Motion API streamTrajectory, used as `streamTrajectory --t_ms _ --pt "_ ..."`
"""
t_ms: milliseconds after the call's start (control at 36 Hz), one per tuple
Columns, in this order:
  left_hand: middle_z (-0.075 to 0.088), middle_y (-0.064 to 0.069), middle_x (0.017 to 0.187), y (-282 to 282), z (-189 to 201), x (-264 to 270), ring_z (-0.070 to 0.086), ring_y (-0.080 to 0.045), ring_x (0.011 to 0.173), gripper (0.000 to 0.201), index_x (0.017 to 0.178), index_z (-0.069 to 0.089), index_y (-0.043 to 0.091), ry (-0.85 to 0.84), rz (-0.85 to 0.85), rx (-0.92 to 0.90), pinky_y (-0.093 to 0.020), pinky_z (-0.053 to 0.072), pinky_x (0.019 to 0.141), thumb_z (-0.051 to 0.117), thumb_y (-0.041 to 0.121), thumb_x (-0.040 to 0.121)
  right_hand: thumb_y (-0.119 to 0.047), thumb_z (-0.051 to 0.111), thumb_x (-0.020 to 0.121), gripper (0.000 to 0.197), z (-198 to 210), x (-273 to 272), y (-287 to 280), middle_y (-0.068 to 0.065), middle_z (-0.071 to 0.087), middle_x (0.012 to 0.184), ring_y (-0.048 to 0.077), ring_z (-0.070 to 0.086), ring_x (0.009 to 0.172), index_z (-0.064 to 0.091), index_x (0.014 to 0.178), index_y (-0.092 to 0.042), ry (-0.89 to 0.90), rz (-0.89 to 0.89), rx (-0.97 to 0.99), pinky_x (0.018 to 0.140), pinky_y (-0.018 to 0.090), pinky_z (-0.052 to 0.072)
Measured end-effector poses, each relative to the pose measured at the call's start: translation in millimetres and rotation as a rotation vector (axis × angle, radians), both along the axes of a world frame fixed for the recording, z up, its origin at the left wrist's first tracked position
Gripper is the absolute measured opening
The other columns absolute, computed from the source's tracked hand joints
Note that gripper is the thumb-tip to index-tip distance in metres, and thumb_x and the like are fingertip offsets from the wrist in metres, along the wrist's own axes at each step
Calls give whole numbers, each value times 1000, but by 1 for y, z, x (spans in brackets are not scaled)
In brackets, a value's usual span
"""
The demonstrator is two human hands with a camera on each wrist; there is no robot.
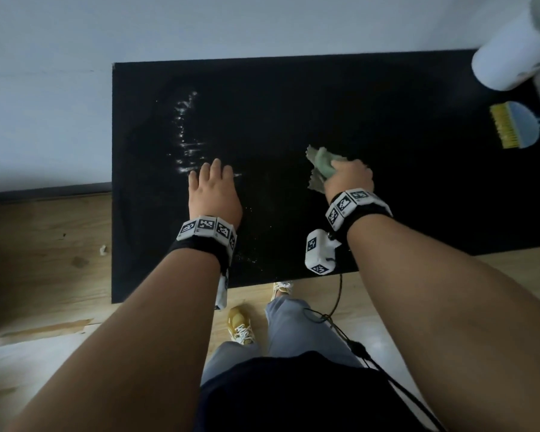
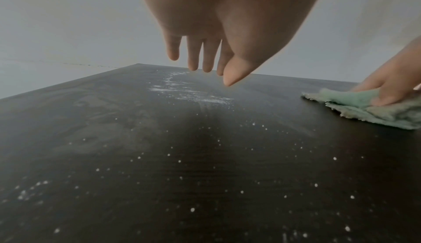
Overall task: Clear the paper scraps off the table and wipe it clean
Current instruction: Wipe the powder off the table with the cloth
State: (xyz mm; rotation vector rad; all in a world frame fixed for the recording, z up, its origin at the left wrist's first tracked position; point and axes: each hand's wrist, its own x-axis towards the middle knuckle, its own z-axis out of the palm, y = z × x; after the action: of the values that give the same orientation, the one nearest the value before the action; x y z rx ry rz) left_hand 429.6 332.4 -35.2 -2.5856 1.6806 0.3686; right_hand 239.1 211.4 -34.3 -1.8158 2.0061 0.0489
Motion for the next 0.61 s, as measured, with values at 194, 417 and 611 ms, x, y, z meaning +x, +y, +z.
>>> streamTrajectory --t_ms 194,417,611 --pt "23 -9 157 0 -2 4 19 -26 145 56 148 30 12 -8 -9 -19 -45 13 120 44 13 94 -15 59 83 29 -8 32 37 12 52 123 35 39 129 70 110 -15 -78 284 -27 100 39 43" --pt "23 -8 157 -16 1 -3 19 -26 145 54 147 31 12 9 -54 -33 -44 12 120 42 12 94 -12 50 86 36 -6 33 33 3 56 114 22 59 100 70 112 -27 -257 164 -74 75 31 51" --pt "22 -8 157 -35 -4 -13 18 -26 145 55 148 29 11 14 -75 -23 -45 12 120 44 13 95 -17 47 94 38 1 -4 -29 12 47 129 30 51 118 58 130 -20 -145 -189 -100 97 38 46"
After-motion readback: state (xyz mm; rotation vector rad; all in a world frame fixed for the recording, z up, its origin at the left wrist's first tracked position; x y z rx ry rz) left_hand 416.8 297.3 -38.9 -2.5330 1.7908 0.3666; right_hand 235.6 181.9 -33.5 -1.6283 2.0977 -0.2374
